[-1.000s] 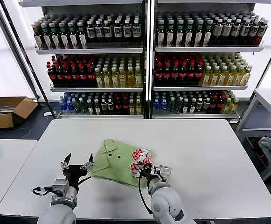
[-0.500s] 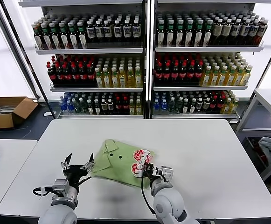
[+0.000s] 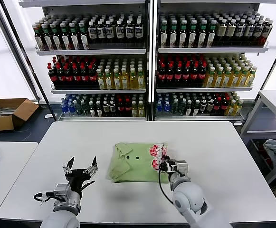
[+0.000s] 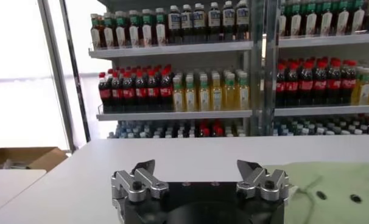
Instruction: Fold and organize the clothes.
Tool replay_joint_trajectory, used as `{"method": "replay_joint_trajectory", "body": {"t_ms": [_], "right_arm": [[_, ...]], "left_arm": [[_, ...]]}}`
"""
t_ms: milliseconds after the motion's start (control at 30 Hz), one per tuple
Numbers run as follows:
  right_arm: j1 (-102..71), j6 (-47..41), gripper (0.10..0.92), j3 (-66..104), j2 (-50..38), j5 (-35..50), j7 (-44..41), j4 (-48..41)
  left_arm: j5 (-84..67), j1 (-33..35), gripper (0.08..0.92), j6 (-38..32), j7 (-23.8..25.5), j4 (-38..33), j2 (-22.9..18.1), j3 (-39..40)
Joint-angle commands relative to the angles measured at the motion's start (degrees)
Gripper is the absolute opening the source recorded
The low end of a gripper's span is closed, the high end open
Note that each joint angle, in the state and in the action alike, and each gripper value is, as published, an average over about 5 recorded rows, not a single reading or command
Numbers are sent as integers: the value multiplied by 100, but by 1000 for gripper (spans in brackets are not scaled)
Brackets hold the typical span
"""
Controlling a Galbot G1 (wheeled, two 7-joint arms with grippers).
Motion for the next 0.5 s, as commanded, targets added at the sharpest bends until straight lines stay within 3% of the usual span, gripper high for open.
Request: {"method": "replay_joint_trajectory", "body": {"t_ms": [33,300,500], "right_arm": [[762,22,176,146,-527,-1652,-765,-987],[-517,39,410,681,157,-1601,-728,287],[-1451,241,583,717,1158,-1901,-779,639]], "left_arm": [[30,39,823,7,7,-68,-60,46],[56,127,823,-2,23,-86,-101,59],[63,123,823,-4,19,-115,-142,93]]}}
